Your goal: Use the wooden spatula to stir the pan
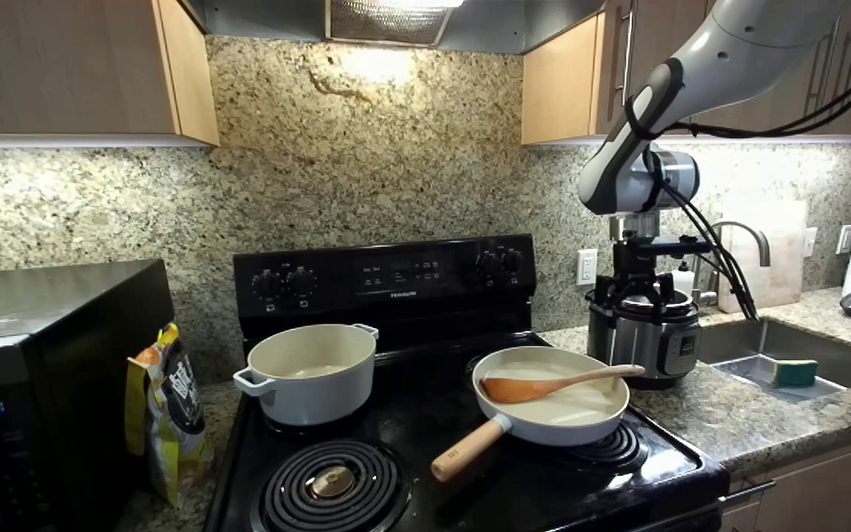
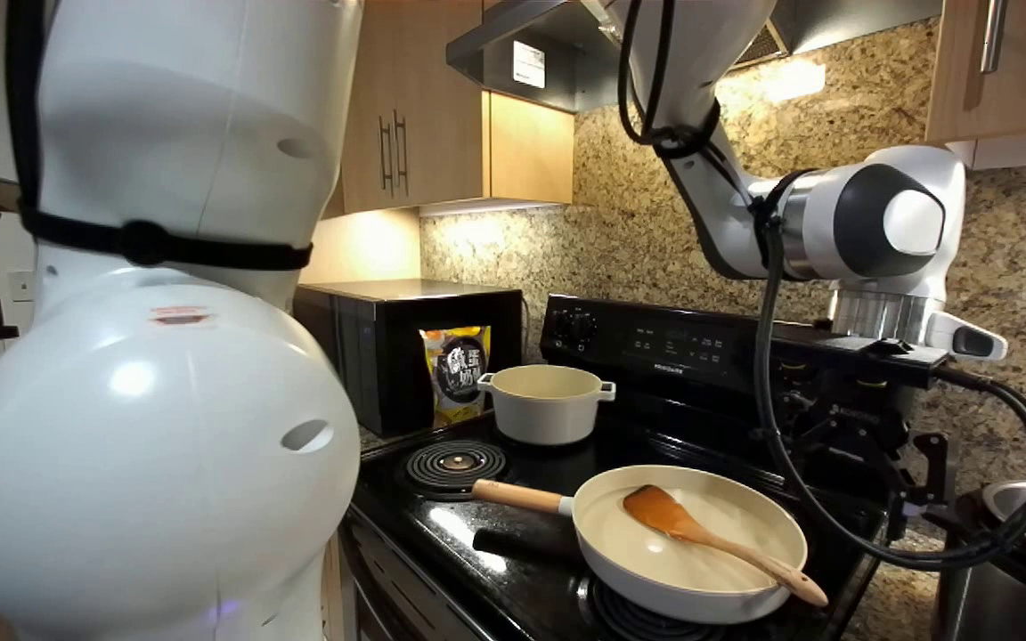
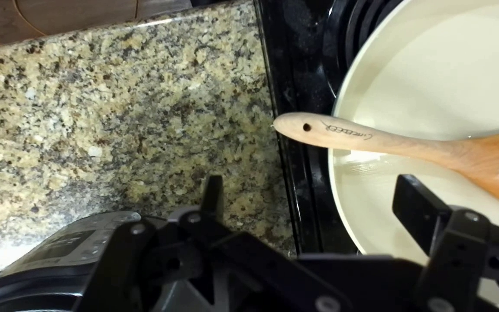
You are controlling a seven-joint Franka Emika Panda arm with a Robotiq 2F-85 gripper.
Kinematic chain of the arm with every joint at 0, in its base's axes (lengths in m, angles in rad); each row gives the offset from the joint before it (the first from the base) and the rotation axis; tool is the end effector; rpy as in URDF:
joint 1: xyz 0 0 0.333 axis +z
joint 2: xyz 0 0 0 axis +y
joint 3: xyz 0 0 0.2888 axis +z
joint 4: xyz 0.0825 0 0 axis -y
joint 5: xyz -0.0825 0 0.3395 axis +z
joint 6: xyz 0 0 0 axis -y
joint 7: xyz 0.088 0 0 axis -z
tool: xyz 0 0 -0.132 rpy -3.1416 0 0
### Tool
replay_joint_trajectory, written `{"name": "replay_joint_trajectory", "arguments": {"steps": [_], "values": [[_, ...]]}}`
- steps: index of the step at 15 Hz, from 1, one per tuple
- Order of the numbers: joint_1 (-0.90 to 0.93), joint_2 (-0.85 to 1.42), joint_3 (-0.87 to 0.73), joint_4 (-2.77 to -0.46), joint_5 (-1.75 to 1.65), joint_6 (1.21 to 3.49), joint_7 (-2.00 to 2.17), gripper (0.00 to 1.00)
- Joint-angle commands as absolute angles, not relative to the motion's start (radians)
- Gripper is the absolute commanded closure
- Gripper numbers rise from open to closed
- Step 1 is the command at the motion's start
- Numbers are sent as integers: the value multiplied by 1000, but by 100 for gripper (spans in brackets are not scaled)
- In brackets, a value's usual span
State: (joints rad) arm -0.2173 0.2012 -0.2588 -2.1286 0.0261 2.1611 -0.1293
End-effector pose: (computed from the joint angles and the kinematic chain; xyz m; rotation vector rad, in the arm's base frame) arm 0.4510 -0.2307 0.2841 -3.0617 0.5607 0.2550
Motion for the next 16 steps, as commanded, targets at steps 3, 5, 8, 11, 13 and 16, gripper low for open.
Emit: {"name": "replay_joint_trajectory", "arguments": {"steps": [3, 5, 8, 11, 13, 16], "values": [[-220, 163, -246, -2177, -48, 2184, -106, 0], [-220, 161, -245, -2179, -66, 2180, -110, 0], [-220, 163, -248, -2175, -108, 2172, -111, 0], [-220, 169, -250, -2166, -151, 2162, -112, 0], [-221, 173, -250, -2158, -178, 2150, -120, 0], [-220, 191, -251, -2138, -235, 2113, -137, 0]]}}
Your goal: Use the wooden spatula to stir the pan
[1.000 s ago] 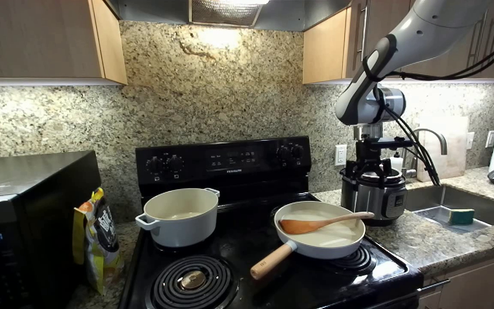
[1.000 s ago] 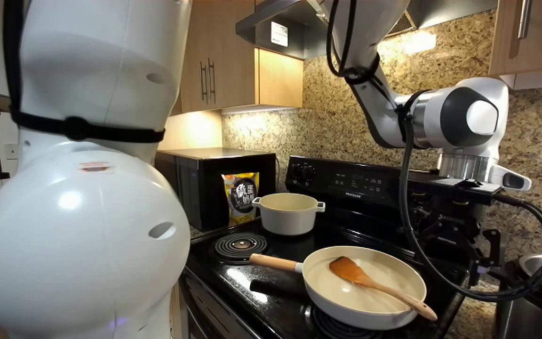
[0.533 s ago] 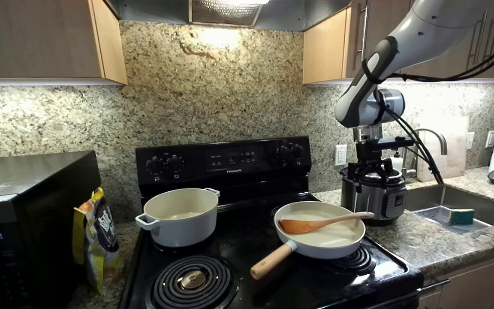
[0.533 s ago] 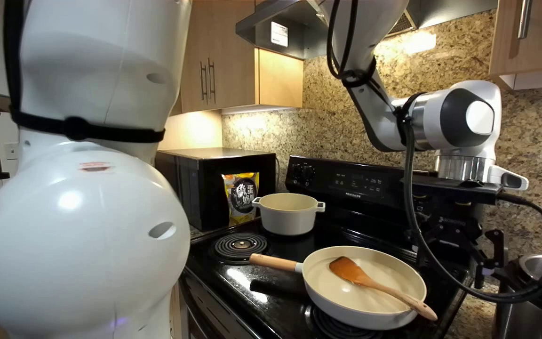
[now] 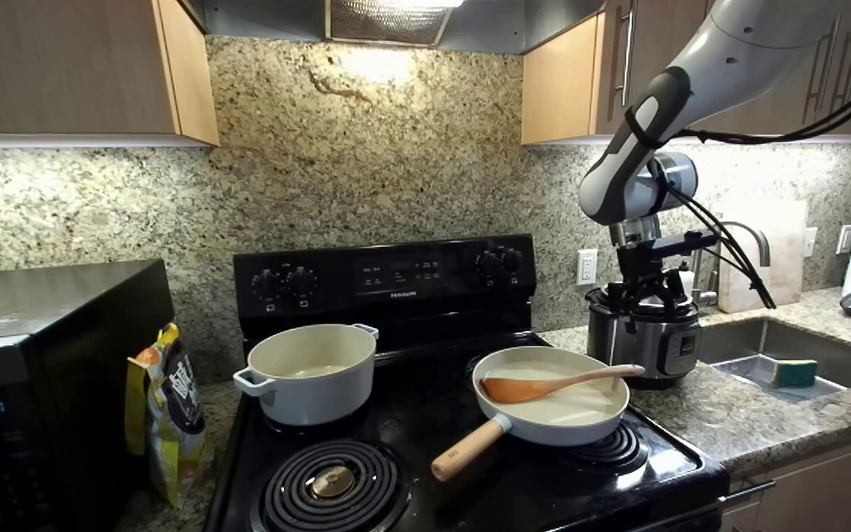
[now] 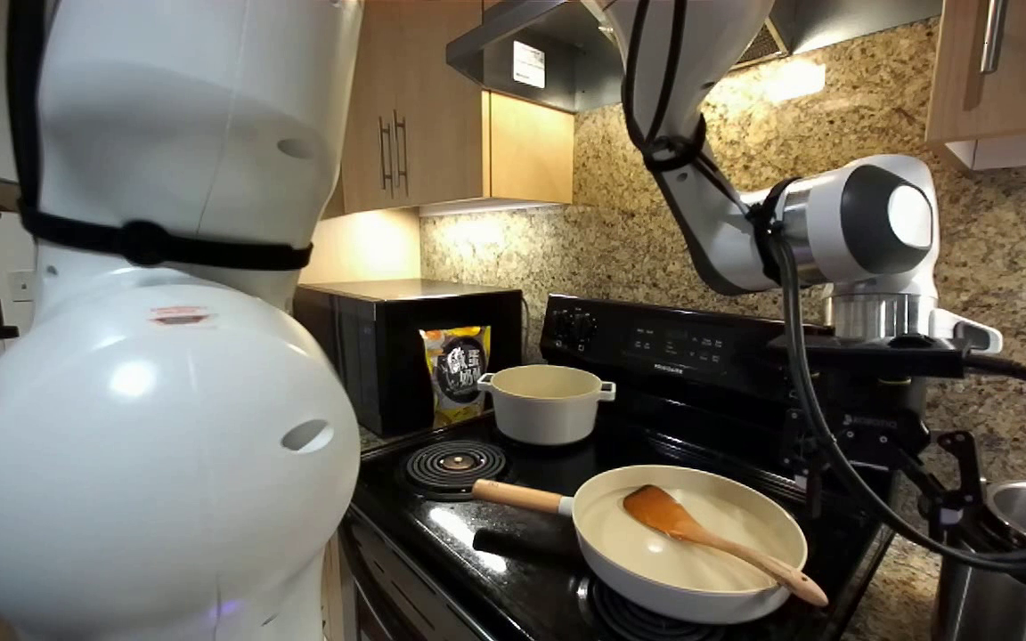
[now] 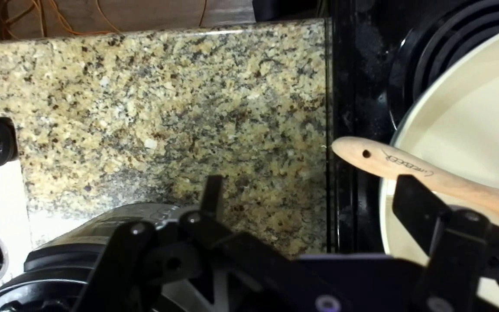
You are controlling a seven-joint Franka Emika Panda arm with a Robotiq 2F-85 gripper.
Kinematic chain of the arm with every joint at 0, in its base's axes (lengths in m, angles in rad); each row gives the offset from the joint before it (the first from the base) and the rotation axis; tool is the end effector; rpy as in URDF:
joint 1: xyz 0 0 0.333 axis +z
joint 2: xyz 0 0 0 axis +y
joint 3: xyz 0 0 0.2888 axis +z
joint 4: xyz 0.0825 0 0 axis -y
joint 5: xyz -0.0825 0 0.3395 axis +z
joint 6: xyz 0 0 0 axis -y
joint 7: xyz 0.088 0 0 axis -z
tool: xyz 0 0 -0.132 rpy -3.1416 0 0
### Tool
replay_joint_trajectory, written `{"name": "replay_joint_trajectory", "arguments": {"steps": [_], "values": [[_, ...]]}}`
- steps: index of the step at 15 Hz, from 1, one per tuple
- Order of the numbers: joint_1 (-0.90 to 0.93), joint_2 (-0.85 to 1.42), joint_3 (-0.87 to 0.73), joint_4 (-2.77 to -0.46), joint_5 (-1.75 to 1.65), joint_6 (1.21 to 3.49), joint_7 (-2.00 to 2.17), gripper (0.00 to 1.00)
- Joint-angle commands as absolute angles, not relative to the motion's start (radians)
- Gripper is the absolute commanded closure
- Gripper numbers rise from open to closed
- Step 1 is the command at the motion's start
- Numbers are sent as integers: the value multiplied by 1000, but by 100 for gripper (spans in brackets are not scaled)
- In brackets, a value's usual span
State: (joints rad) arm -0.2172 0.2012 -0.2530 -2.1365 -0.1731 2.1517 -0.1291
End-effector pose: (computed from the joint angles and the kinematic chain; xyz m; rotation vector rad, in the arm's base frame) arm 0.4438 -0.2377 0.2817 2.9778 -0.3475 -0.3442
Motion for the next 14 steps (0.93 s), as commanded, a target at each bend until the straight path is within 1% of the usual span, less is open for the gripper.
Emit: {"name": "replay_joint_trajectory", "arguments": {"steps": [1, 6, 14], "values": [[-218, 198, -251, -2131, -265, 2099, -142, 0], [-210, 226, -240, -2100, -394, 2032, -173, 0], [-193, 271, -222, -2072, -556, 2015, -203, 0]]}}
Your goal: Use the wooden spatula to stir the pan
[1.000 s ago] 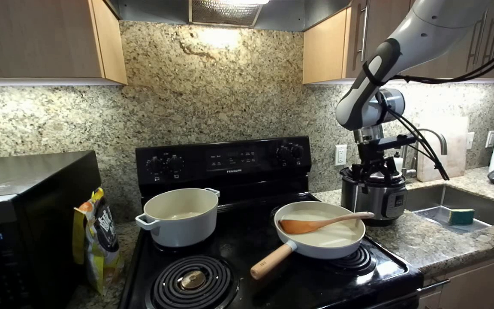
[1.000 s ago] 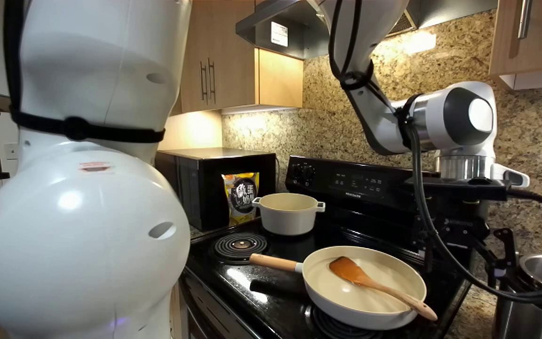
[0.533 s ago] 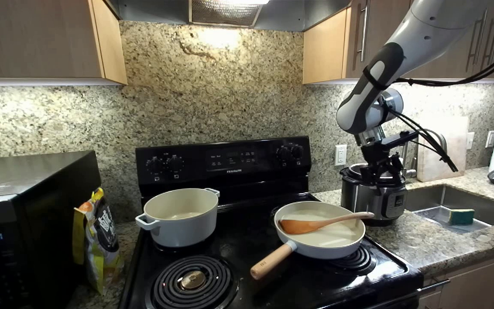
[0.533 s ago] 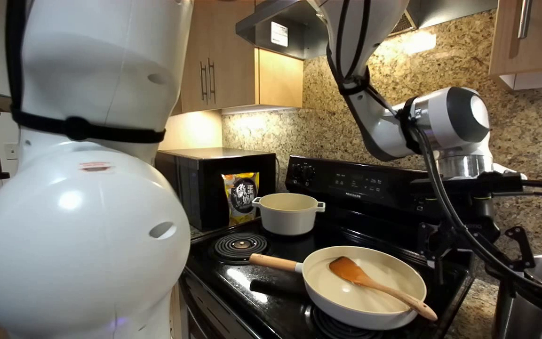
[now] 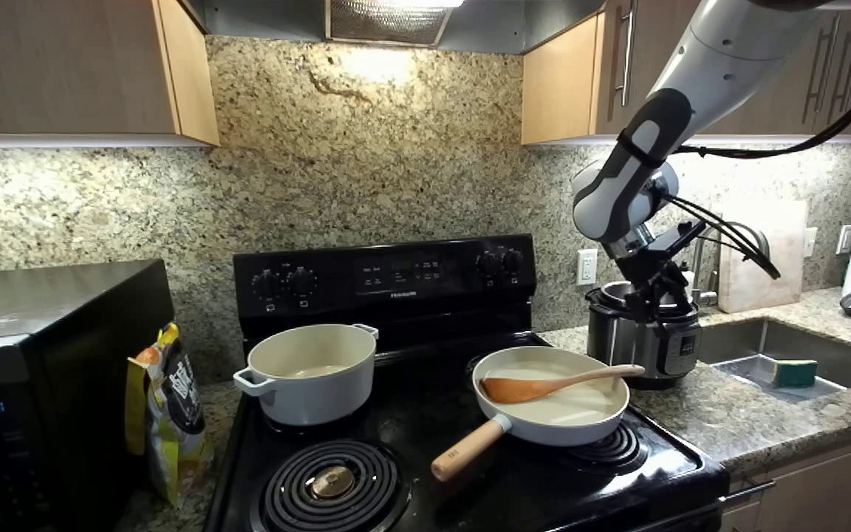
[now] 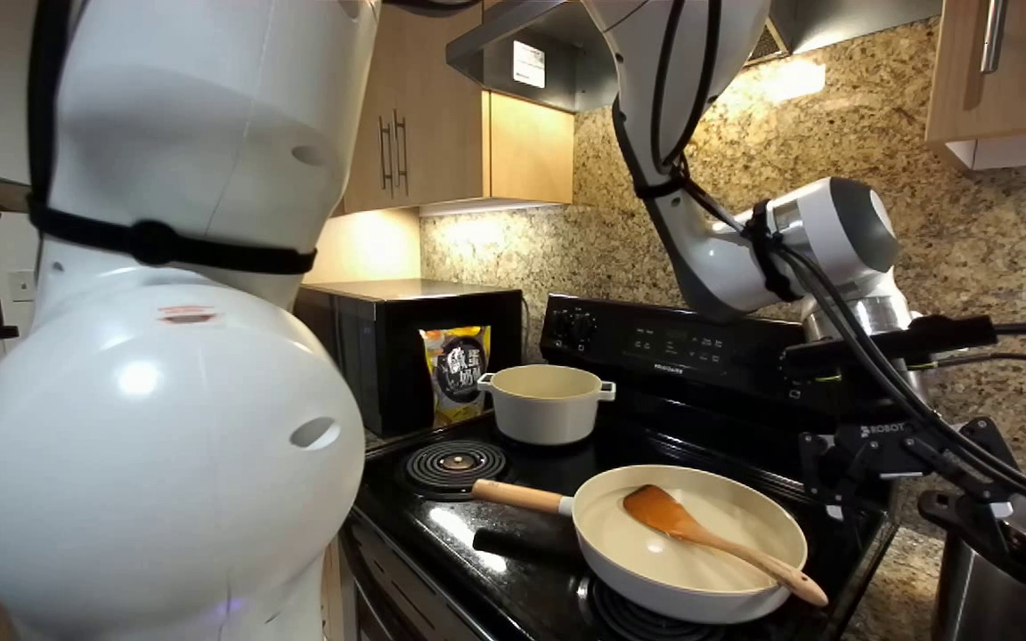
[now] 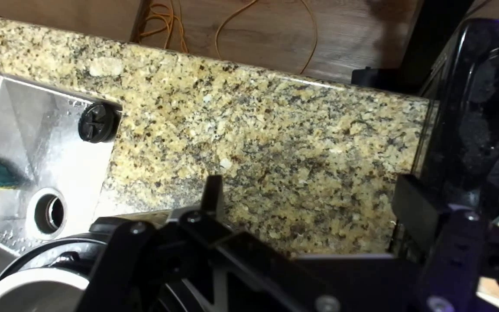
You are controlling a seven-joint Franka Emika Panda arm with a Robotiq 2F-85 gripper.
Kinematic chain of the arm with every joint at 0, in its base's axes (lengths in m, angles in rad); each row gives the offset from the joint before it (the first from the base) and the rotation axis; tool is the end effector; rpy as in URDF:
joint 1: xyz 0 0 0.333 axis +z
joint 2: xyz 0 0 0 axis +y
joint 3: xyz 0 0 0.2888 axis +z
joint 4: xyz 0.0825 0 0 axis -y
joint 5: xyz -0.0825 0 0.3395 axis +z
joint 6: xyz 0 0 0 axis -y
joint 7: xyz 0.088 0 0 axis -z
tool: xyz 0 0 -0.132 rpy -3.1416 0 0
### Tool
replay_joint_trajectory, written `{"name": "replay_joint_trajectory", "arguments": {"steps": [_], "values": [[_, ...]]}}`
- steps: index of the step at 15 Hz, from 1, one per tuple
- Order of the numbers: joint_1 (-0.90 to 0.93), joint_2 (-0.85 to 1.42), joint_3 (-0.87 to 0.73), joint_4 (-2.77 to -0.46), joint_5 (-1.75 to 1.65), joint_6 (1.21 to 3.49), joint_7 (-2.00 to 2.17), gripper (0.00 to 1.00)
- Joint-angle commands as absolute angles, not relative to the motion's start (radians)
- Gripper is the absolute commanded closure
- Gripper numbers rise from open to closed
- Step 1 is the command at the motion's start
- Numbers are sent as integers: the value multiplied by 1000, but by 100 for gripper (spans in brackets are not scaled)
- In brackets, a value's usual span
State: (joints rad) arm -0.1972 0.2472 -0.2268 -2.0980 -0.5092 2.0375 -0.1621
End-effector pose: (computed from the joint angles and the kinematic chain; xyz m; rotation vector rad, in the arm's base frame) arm 0.4423 -0.2415 0.2743 2.7168 0.0555 -0.5916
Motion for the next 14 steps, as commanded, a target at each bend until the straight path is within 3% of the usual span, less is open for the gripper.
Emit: {"name": "replay_joint_trajectory", "arguments": {"steps": [1, 14], "values": [[-190, 280, -220, -2068, -571, 2014, -205, 0], [-157, 311, -177, -2076, -729, 2018, -218, 0]]}}
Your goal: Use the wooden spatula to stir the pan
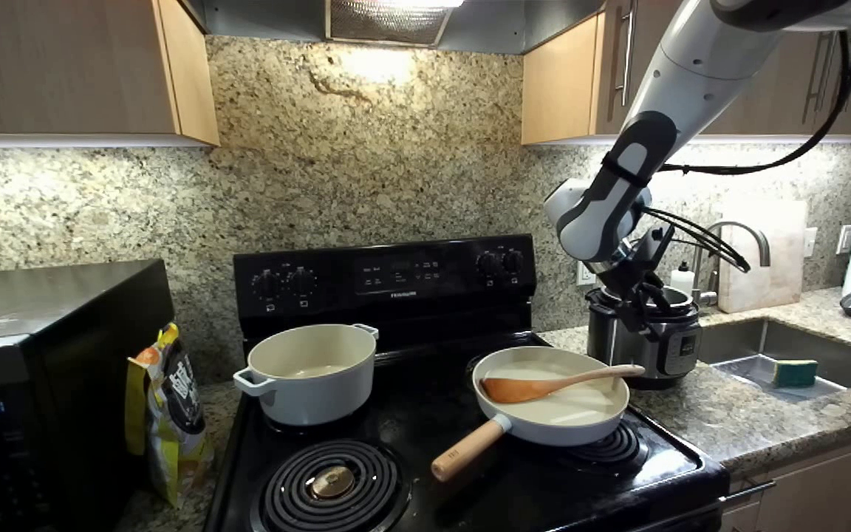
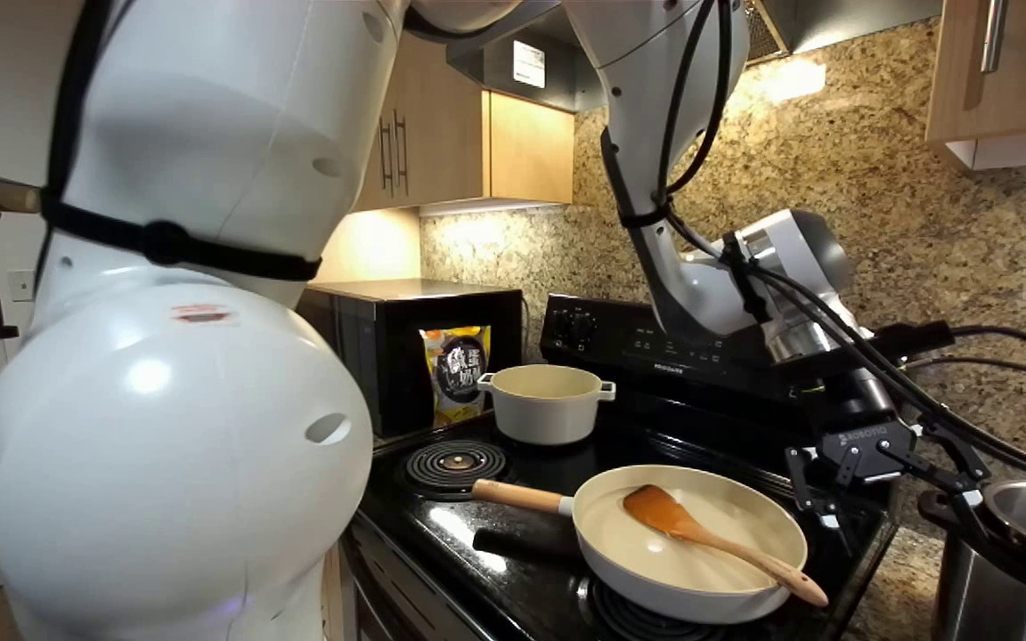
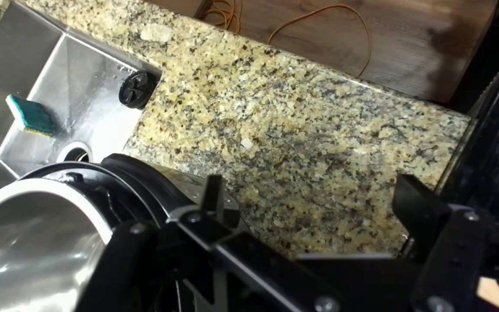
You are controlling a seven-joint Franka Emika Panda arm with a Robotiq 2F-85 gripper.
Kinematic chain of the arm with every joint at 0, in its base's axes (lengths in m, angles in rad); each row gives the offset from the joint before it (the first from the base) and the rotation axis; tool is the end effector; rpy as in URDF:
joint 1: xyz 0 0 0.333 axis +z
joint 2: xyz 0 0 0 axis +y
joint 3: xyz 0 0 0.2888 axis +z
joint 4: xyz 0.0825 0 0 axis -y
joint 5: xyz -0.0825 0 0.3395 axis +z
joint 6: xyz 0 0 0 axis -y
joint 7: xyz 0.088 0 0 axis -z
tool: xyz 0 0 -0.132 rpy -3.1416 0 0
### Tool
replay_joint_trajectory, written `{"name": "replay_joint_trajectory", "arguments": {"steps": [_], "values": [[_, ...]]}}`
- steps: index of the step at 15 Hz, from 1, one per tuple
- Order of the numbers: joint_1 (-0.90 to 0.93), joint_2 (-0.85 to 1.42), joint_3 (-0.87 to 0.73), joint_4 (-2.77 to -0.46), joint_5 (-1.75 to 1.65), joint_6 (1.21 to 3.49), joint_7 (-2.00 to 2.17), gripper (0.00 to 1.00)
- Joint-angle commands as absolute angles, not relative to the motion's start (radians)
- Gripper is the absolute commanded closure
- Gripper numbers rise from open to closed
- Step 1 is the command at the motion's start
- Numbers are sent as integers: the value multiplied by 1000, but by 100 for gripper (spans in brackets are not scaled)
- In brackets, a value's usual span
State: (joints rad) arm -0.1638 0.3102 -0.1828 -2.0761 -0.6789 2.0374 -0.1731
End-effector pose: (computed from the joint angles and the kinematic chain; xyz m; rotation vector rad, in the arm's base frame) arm 0.4635 -0.2197 0.2553 2.5547 0.3210 -0.6441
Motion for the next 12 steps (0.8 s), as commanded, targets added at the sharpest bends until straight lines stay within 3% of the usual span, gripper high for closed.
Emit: {"name": "replay_joint_trajectory", "arguments": {"steps": [1, 12], "values": [[-156, 311, -173, -2079, -744, 2016, -225, 0], [-165, 295, -152, -2117, -884, 2088, -256, 0]]}}
